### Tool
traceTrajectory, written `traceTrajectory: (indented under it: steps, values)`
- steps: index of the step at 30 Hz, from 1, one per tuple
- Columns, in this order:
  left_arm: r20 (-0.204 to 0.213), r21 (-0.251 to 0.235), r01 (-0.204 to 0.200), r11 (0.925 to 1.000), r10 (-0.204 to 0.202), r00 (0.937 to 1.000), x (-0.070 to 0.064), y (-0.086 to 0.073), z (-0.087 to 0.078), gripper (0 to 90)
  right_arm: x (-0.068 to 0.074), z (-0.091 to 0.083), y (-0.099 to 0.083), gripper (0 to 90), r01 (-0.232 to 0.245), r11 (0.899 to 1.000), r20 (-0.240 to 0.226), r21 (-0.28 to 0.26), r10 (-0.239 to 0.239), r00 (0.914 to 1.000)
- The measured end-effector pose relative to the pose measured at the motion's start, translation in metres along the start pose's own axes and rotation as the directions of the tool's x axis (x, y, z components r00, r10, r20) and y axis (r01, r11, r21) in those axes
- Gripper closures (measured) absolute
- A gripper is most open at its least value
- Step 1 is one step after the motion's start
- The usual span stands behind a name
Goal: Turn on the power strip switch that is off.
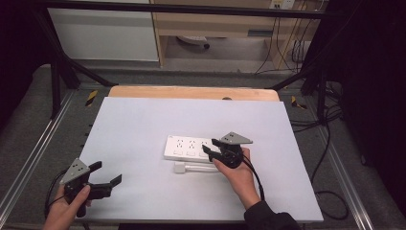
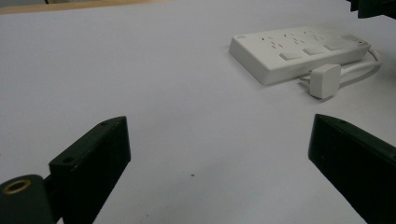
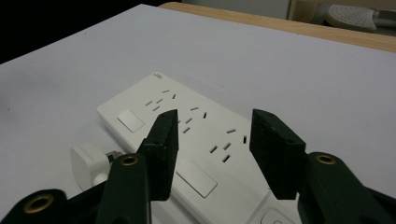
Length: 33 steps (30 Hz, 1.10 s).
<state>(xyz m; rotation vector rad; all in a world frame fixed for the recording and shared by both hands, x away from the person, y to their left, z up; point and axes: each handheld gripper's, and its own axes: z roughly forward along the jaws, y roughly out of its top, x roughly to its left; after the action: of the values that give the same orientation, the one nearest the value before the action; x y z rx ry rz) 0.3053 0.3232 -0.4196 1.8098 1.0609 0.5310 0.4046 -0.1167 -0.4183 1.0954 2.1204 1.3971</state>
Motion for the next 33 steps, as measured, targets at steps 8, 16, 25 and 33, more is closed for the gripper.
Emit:
traceTrajectory:
  steps: [8,16,25,33]
  values:
    - [0.000,0.003,-0.004,1.0000,0.004,1.0000,0.000,0.000,0.000,5.7,0.002,-0.001,0.005,38.5,0.008,1.000,0.002,-0.001,-0.008,1.0000]
    - [0.000,0.003,-0.001,1.0000,0.001,1.0000,0.000,0.000,0.001,5.7,0.003,-0.004,0.010,25.4,0.023,1.000,0.029,-0.002,-0.023,0.9993]
    - [-0.008,0.003,0.003,1.0000,-0.003,1.0000,-0.002,0.000,0.002,5.7,0.003,-0.010,0.016,6.2,0.034,0.999,0.067,-0.022,-0.032,0.9972]
    - [-0.014,-0.003,0.007,1.0000,-0.007,0.9999,0.000,-0.001,0.002,5.7,-0.007,-0.027,0.024,4.5,0.030,0.993,0.126,-0.111,-0.015,0.9919]
